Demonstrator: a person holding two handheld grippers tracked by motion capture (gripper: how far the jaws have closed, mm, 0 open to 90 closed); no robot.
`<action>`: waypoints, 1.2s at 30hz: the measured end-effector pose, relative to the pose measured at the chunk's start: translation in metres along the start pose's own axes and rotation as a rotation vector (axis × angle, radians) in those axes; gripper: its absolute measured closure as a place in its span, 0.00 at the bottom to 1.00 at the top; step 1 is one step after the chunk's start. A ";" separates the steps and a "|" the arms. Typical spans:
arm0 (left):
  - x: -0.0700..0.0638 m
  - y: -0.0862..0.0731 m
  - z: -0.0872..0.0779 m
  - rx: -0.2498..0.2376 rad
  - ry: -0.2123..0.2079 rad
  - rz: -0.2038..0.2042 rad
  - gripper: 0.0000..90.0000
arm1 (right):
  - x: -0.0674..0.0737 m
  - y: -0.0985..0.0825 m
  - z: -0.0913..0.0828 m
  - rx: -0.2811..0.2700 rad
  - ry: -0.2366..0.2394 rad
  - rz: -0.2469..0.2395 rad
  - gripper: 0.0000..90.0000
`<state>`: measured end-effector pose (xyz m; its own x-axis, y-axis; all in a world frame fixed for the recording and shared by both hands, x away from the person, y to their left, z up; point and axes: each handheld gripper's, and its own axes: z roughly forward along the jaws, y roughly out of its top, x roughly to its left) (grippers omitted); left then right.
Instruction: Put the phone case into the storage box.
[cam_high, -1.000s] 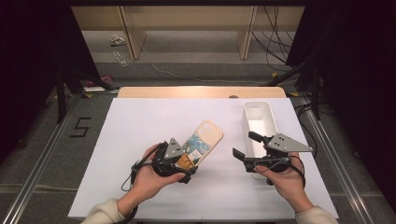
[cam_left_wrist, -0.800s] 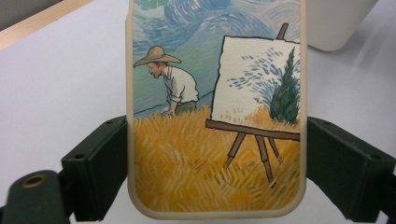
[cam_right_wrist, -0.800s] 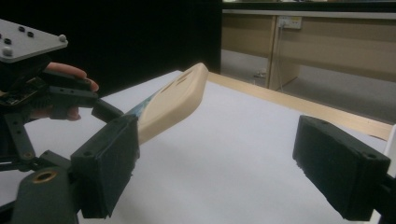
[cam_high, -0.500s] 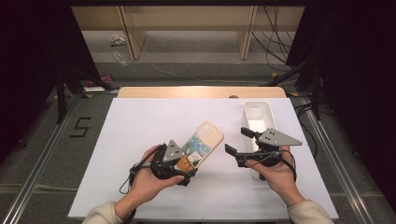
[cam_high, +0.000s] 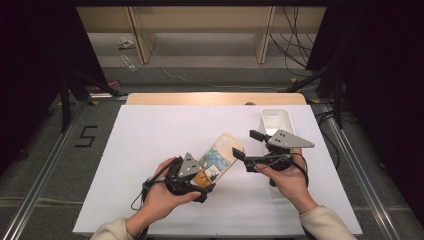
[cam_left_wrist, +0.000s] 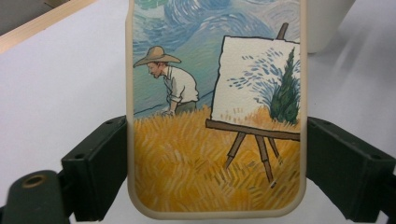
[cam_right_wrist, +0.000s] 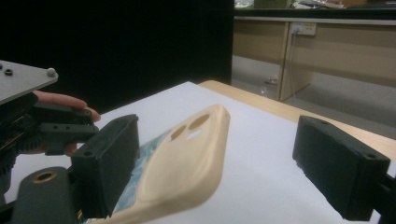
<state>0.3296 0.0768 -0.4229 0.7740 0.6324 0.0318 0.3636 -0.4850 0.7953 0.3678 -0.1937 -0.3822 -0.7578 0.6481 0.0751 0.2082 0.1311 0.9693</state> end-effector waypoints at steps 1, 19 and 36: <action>0.000 0.000 0.000 -0.001 -0.001 -0.002 0.13 | 0.000 0.000 0.002 0.003 0.000 0.001 0.17; -0.009 0.001 0.004 -0.007 -0.003 0.008 0.13 | -0.003 0.004 0.024 0.033 0.011 0.031 0.17; -0.010 0.001 0.004 -0.008 -0.003 0.023 0.13 | -0.006 0.003 0.039 0.074 0.020 0.052 0.18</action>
<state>0.3240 0.0671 -0.4251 0.7834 0.6196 0.0481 0.3417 -0.4942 0.7994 0.3968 -0.1678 -0.3891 -0.7570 0.6403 0.1304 0.2920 0.1530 0.9441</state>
